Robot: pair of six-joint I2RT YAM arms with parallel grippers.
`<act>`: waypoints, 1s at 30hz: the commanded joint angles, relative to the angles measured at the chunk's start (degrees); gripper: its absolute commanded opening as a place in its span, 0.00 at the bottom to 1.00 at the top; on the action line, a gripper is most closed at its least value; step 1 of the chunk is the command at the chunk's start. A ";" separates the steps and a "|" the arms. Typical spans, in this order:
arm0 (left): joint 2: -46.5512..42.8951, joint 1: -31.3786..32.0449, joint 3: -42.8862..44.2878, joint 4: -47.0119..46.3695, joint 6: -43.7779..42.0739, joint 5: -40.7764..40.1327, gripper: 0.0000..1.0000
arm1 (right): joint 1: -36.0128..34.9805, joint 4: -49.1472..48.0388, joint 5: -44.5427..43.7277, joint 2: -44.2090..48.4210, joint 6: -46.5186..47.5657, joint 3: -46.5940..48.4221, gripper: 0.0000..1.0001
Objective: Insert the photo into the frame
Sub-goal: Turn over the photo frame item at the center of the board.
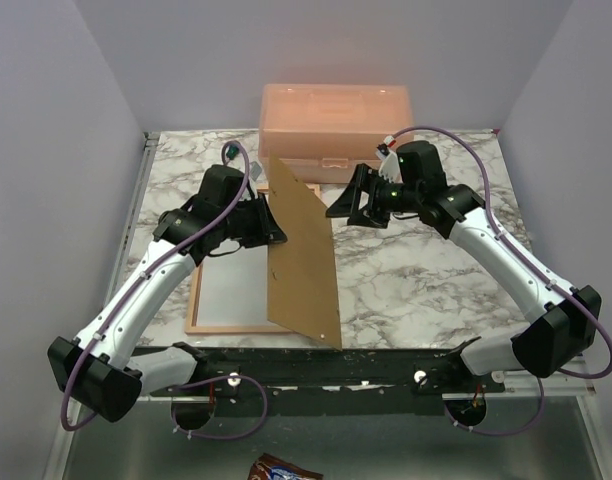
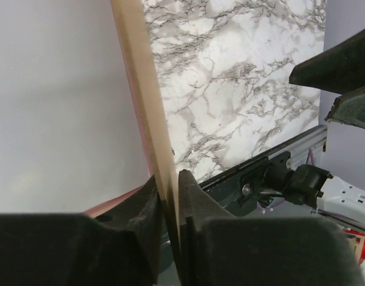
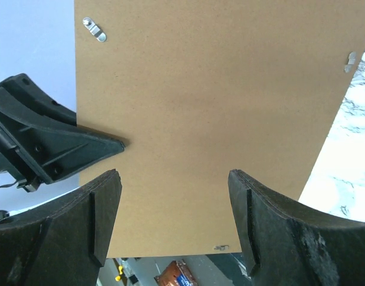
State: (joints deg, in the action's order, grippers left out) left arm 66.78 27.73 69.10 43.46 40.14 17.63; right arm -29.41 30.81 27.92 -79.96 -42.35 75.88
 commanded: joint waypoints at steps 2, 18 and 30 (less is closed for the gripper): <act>0.20 -0.04 1.57 0.35 -0.29 -0.84 0.06 | 0.00 4.33 -4.88 -0.28 3.79 1.16 0.80; -18.84 -10.39 -11.70 -16.13 7.55 4.52 0.00 | 3.28 12.30 -16.61 1.58 10.83 -1.90 0.96; -27.93 -22.41 -6.89 -11.04 6.85 11.40 0.00 | 3.38 4.53 -11.23 -3.88 10.07 -11.46 0.91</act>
State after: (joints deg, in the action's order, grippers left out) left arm 41.71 7.46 57.60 33.89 46.85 24.43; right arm -25.87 39.38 13.87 -80.73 -32.69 66.83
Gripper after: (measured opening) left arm 0.020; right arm 0.926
